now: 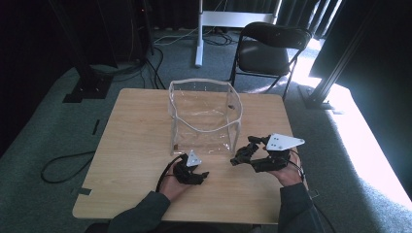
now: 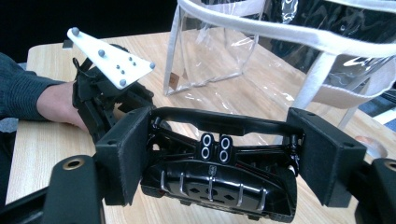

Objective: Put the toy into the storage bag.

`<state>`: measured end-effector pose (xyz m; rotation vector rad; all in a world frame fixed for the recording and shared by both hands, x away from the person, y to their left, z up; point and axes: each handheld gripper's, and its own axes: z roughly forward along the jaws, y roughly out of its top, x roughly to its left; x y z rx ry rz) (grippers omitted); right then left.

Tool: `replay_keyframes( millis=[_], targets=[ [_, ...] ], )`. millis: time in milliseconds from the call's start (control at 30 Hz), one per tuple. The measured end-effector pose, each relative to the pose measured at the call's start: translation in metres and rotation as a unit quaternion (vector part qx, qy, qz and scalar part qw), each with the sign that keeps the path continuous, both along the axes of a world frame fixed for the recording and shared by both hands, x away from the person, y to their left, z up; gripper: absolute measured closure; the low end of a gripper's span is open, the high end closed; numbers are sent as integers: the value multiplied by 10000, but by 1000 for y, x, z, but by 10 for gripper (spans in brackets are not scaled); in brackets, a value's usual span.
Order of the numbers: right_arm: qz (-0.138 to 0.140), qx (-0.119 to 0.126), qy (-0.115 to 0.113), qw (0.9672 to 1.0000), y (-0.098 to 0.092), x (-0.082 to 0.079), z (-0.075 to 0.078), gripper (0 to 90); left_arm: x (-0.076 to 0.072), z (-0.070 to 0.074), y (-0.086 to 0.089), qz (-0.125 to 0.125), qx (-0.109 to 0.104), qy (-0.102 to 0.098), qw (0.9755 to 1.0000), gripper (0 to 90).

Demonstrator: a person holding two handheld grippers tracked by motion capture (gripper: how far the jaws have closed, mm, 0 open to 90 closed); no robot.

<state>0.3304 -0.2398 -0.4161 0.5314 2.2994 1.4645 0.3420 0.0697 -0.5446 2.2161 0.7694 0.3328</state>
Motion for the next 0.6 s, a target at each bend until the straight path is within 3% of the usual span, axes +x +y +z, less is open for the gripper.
replay_keyframes(
  millis=[600],
  targets=[
    [-74, -23, -112, 9999, -7, 5, 18, 248, 0, 0, -1, 2, 43, -40, 10000, 396]
  ],
)
